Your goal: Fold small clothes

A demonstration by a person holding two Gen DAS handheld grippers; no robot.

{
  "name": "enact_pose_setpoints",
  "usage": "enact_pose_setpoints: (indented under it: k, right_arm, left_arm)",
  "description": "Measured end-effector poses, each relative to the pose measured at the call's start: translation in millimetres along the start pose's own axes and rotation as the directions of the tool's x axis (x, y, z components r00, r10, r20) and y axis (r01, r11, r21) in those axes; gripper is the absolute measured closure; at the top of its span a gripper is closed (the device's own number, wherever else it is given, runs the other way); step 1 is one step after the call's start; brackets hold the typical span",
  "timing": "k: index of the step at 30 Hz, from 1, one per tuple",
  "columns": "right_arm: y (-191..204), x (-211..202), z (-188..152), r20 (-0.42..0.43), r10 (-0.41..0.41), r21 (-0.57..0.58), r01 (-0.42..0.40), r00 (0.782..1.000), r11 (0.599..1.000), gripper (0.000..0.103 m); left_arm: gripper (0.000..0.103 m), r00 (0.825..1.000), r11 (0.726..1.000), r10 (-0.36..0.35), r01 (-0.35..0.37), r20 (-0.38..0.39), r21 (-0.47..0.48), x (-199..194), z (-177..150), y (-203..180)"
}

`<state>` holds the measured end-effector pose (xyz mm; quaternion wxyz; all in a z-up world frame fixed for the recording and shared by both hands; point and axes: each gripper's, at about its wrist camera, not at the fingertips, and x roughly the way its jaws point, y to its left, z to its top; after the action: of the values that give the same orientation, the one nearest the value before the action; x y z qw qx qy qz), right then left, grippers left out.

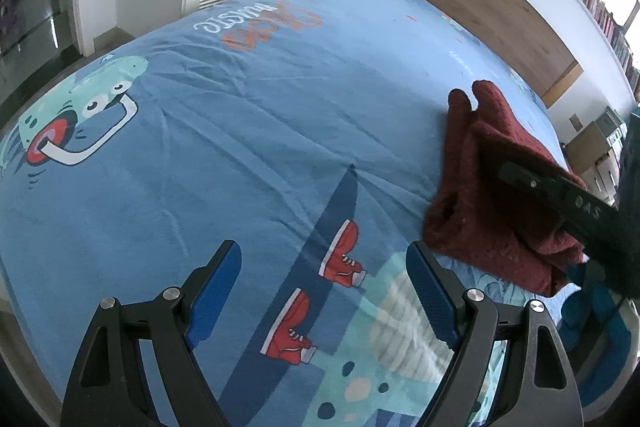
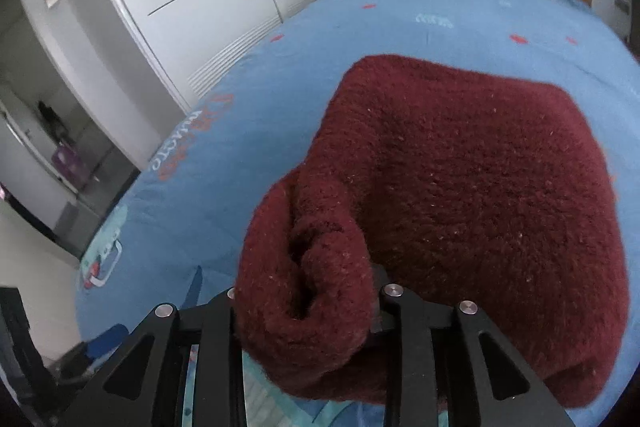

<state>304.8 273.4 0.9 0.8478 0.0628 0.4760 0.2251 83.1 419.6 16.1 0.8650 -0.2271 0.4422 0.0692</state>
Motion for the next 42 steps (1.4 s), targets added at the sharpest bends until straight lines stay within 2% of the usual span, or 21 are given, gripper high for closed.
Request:
enact_pose_setpoints:
  k: [5, 10, 16, 20, 25, 30, 32, 35, 39, 42]
  right_arm:
    - [17.5, 4.2, -23.4, -0.012, -0.014, -0.065, 0.014, 1.000, 0.998, 0.064]
    - [35.4, 1.1, -35.8, -0.019, 0.019, -0.098, -0.020, 1.000, 0.995, 0.039]
    - [46.8, -8.7, -33.8, -0.023, 0.134, -0.095, -0.136, 0.991, 0.986, 0.036]
    - [39.5, -36.7, -31.6, 0.001, 0.224, -0.096, -0.222, 0.975, 0.970, 0.036]
    - [-1.1, -86.5, -38.2, 0.082, 0.226, -0.045, -0.223, 0.971, 0.974, 0.037]
    - [-86.2, -125.7, -54.7, 0.153, 0.118, 0.127, -0.138, 0.981, 0.982, 0.036]
    - [-118.7, -124.6, -61.9, 0.130, 0.074, 0.209, -0.100, 0.989, 0.973, 0.036]
    - [-156.8, -113.8, -69.9, 0.105, 0.098, 0.325, -0.127, 0.990, 0.937, 0.036]
    - [-170.9, -92.4, -64.3, 0.087, 0.164, 0.386, -0.185, 0.983, 0.904, 0.036]
    - [-173.7, -70.8, -60.7, 0.039, 0.185, 0.406, -0.185, 0.982, 0.895, 0.028]
  left_arm:
    - [0.022, 1.000, 1.000, 0.003, -0.003, 0.009, 0.007, -4.5, -0.4, -2.1]
    - [0.022, 1.000, 1.000, 0.018, -0.018, 0.018, 0.009, -9.6, 2.4, -1.8]
    - [0.022, 0.999, 0.999, 0.031, -0.032, 0.043, 0.023, -23.3, 5.0, -10.0]
    - [0.022, 0.998, 0.999, 0.016, -0.018, 0.057, 0.048, -28.8, 8.9, -25.1]
    - [0.022, 0.997, 0.993, -0.038, 0.030, 0.073, 0.110, -33.4, 15.1, -57.4]
    - [0.022, 0.992, 0.977, -0.106, 0.091, 0.074, 0.190, -29.2, 25.3, -96.5]
    - [0.022, 0.990, 0.967, -0.121, 0.102, 0.071, 0.234, -22.5, 29.8, -115.5]
    - [0.022, 0.991, 0.954, -0.123, 0.101, 0.060, 0.282, -5.6, 37.0, -136.5]
    - [0.022, 0.994, 0.946, -0.110, 0.099, 0.018, 0.309, 29.4, 51.4, -153.3]
    - [0.022, 0.996, 0.948, -0.089, 0.091, -0.019, 0.305, 57.1, 57.6, -153.9]
